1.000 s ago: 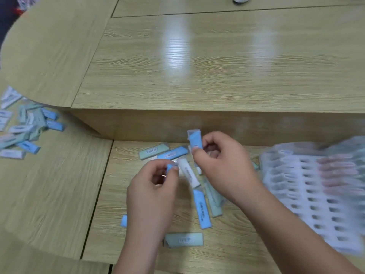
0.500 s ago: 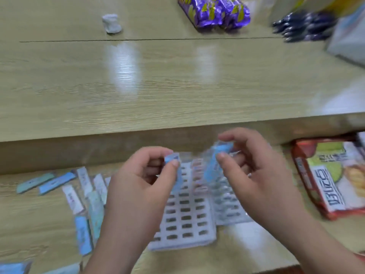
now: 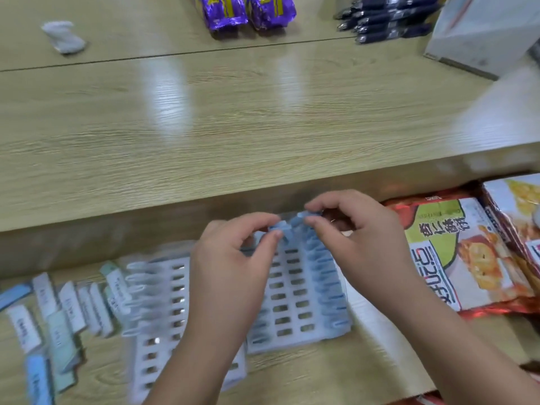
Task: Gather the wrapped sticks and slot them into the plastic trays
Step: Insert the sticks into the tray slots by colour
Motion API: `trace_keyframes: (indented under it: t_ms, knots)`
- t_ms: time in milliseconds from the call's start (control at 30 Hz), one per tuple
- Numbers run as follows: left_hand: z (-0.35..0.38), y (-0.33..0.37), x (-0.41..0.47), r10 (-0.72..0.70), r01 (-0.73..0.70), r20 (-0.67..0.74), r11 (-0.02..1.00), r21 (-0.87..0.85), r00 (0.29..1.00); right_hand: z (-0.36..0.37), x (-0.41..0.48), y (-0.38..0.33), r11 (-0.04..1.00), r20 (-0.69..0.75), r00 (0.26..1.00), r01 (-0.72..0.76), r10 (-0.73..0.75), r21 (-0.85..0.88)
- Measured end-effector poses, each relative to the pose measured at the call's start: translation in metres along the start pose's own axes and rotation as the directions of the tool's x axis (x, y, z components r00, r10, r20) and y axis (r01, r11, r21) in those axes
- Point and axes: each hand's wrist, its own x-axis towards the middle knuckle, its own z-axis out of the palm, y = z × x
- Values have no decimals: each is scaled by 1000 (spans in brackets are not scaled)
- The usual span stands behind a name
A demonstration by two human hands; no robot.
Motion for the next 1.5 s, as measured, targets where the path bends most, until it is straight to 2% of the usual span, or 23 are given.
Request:
trace_keyframes:
  t_ms: [133, 267, 433, 500, 600, 900, 1100, 1167, 1267, 1400, 1500]
  knots:
    - [12, -5, 3, 16, -12, -46, 997, 81, 999, 4, 3, 11, 989, 31, 995, 96, -93, -112]
    - [17, -4, 7, 86, -74, -81, 988, 134, 993, 8, 5, 15, 991, -3, 996, 86, -87, -107]
    - [19, -8, 9, 265, -249, 2, 907, 340, 964, 12, 9, 17, 986, -5, 991, 131, -132, -107]
    - [21, -10, 9, 291, -277, 29, 871, 405, 956, 12, 10, 17, 974, 5, 984, 179, -180, -141]
    - [22, -12, 9, 266, -254, 28, 874, 414, 963, 15, 11, 16, 958, 5, 968, 248, -250, -145]
    - [21, -11, 8, 261, -255, 46, 871, 420, 964, 11, 10, 18, 950, 15, 959, 284, -285, -134]
    - [22, -13, 10, 369, -380, 114, 817, 434, 923, 6, 16, 19, 899, 173, 921, 382, -350, -213]
    - [23, -15, 9, 381, -385, 104, 805, 451, 919, 4, 15, 20, 882, 222, 922, 374, -318, -287]
    - [22, -21, 5, 403, -407, 109, 796, 449, 909, 2, 11, 17, 892, 219, 938, 328, -268, -311]
    - [20, -29, 2, 401, -402, 104, 793, 458, 910, 3, 11, 4, 841, 285, 922, 364, -263, -401]
    - [16, -29, 1, 389, -398, 120, 792, 463, 913, 2, 9, -2, 823, 291, 931, 336, -218, -458]
